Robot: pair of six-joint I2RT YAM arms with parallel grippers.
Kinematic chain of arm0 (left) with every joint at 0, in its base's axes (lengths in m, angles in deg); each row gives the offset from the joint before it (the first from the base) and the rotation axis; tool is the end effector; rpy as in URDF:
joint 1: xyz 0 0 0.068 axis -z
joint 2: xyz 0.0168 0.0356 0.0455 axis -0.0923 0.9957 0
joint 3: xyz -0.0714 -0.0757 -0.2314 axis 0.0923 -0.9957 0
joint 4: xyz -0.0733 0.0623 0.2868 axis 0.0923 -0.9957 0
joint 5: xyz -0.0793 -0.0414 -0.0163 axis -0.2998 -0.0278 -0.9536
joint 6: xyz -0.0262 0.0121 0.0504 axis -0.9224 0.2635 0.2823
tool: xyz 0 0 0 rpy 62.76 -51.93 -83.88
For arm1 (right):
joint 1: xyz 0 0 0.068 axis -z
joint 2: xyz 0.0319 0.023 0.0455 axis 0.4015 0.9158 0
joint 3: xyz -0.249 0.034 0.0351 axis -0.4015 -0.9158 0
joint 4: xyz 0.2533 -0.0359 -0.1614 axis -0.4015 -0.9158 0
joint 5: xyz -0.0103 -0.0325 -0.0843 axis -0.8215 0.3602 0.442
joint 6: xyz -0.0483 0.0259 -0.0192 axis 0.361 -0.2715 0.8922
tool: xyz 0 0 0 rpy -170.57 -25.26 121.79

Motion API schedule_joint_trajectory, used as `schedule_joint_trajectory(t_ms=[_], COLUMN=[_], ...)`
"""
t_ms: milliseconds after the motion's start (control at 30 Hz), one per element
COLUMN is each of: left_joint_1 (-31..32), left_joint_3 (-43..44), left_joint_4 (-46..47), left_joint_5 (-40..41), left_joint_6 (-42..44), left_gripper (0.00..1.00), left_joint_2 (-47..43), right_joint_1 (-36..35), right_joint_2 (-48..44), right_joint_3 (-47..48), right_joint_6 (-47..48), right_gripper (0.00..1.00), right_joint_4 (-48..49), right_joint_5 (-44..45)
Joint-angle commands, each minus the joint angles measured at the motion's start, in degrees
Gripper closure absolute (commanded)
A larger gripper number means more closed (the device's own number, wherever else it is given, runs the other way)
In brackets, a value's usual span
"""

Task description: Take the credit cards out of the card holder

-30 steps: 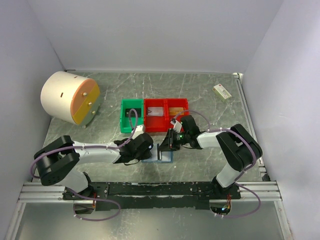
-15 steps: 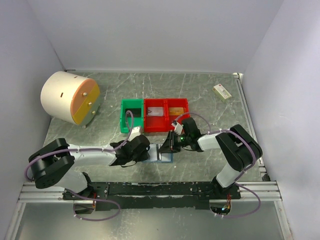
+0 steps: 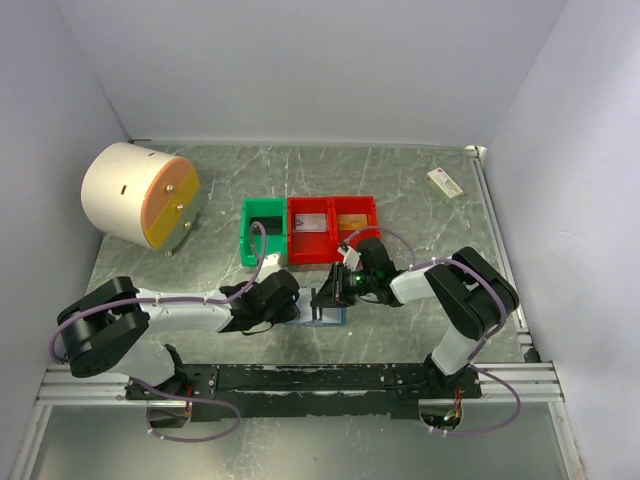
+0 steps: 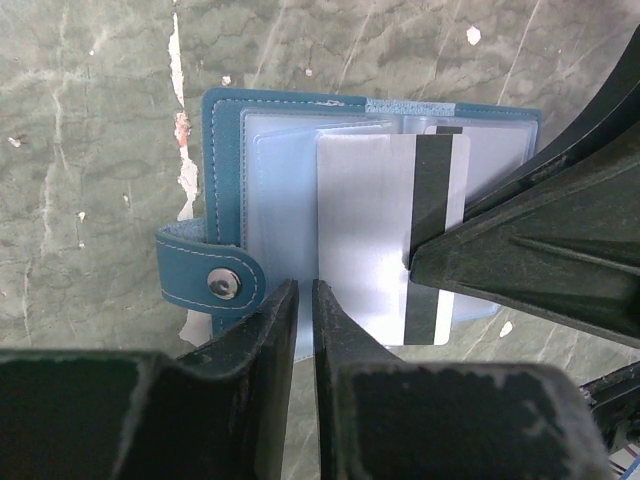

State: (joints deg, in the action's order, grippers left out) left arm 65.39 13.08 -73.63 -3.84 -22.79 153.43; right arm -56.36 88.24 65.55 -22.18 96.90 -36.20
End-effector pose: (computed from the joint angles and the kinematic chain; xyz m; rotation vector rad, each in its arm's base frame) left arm 0.1558 -0.2472 0.0883 -0.2108 2.5087 -0.6042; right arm 0.2295 0.1804 0.0420 0.0243 2.6279 1.5160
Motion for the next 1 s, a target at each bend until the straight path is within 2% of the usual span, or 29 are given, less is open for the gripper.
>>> schedule_joint_trajectory(t_ms=[0, 133, 233, 300, 533, 967], left_joint_1=[0.1, 0.2, 0.1, 0.2, 0.2, 0.2], left_joint_3=[-1.0, -1.3, -1.4, -1.6, -2.3, -3.5], left_joint_4=[-0.9, -1.3, -1.4, -1.4, -2.2, -2.0], left_joint_5=[0.8, 1.2, 1.3, 1.3, 2.4, 2.7], left_joint_6=[-0.5, -0.7, -0.7, -0.8, -1.6, -1.2], left_gripper=[0.76, 0.76, 0.76, 0.76, 0.77, 0.74], left_joint_2=[0.5, 0.0, -0.3, -0.3, -2.3, -6.7], right_joint_1=[-0.9, -1.5, -1.5, -1.4, -0.4, 0.5], right_joint_2=[1.0, 0.9, 0.3, -1.0, -9.2, -15.6], right_joint_3=[0.9, 0.4, 0.1, 0.5, 3.5, 4.3], right_joint_6=[-0.3, -0.4, -0.5, 0.1, 7.8, 8.3], right_gripper=[0.85, 0.88, 0.98, 1.0, 1.0, 1.0], right_joint_4=[0.1, 0.2, 0.5, -0.9, -15.8, -20.4], right_joint_5=[1.1, 2.3, 2.9, 3.5, 8.6, 7.2])
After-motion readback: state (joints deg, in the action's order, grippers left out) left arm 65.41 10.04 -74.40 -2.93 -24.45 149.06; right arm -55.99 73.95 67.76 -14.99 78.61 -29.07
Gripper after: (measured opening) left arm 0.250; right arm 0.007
